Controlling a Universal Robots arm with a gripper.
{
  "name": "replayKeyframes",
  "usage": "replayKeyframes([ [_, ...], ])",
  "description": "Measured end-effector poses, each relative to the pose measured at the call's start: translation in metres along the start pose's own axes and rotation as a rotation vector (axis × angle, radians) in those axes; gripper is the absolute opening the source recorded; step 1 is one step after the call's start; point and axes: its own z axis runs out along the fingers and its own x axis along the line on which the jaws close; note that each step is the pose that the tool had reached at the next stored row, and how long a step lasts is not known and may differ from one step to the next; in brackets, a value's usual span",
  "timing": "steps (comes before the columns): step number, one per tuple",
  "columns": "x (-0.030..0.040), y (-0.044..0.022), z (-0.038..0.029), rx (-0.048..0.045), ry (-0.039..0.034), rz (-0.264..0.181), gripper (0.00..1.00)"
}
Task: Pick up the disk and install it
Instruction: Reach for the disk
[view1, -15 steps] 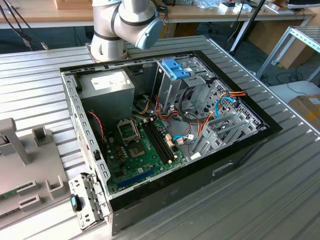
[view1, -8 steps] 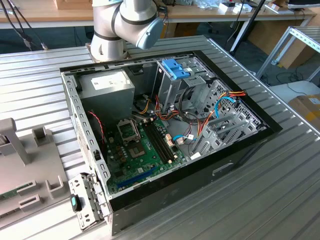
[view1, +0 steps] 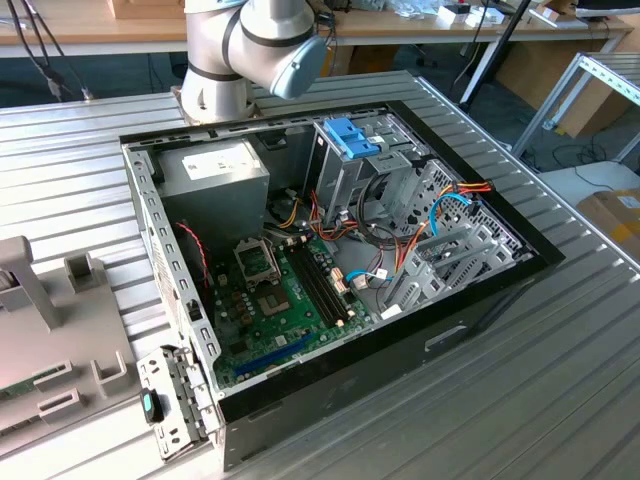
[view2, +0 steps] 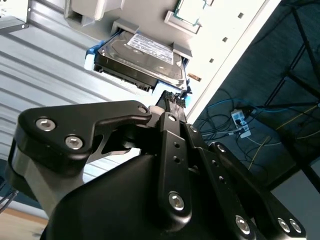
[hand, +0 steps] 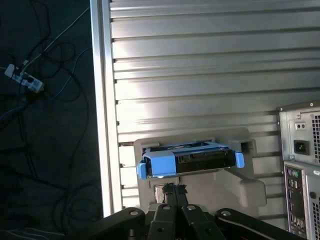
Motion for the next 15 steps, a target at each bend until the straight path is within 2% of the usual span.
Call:
replayKeyframes([
  [7,-0.0005,0.0006,0.0005,0.0000,-0.0001,0.000,0.11],
  [10,-0.0008,0.0071,0.0028,-0.0003,0.0009,-0.017,0.11],
  [15,-0.0007,0.0082,0.0043,0.0007,0.0019,-0.017,0.11],
])
